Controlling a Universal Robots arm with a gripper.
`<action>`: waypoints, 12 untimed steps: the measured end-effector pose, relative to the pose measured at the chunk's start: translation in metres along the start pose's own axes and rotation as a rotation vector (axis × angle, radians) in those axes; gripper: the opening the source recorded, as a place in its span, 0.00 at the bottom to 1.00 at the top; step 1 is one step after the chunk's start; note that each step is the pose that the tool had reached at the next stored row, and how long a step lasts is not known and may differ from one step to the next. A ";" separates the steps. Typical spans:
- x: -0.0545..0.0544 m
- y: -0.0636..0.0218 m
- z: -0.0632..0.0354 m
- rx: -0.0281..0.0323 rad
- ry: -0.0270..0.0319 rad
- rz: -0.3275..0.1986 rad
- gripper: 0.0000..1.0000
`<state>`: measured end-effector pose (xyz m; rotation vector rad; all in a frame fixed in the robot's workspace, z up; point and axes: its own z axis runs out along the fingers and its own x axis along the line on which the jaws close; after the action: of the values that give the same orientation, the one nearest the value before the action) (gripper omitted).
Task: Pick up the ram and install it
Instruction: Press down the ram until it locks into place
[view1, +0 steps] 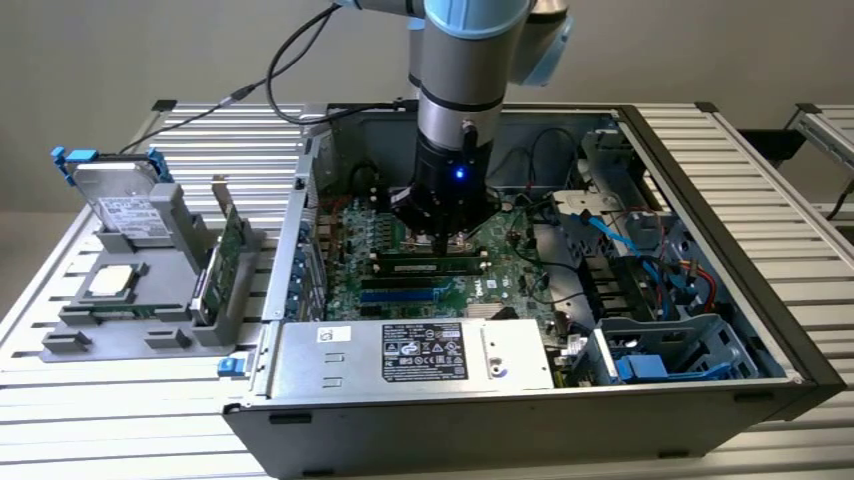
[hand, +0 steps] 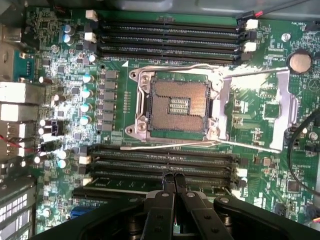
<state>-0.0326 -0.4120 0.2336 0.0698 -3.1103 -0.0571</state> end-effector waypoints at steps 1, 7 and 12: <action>0.001 -0.0012 -0.0011 0.0001 0.0001 0.000 0.10; 0.006 -0.0064 -0.0081 0.0000 -0.0004 0.000 0.10; 0.007 -0.0084 -0.0084 -0.0041 -0.0027 0.000 0.10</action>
<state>-0.0393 -0.4210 0.2419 0.0697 -3.1127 -0.0636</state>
